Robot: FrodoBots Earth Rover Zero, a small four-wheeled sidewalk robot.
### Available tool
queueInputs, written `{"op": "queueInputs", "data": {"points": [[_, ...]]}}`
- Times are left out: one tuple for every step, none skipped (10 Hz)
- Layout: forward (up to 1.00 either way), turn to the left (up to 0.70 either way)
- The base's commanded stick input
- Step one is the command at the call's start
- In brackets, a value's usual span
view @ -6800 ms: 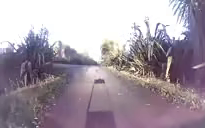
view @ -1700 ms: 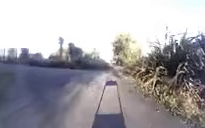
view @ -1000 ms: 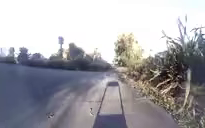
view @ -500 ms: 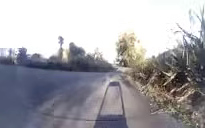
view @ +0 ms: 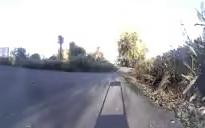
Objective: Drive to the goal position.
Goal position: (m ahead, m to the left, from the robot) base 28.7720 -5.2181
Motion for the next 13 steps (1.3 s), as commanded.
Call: {"op": "queueInputs", "data": {"points": [[1.00,0.00],[1.00,0.00],[1.00,0.00],[1.00,0.00],[1.00,-0.04],[1.00,-0.18],[1.00,-0.31],[1.00,-0.40],[1.00,-0.40],[1.00,-0.40],[1.00,-0.33],[1.00,-0.19],[1.00,-0.05]]}}
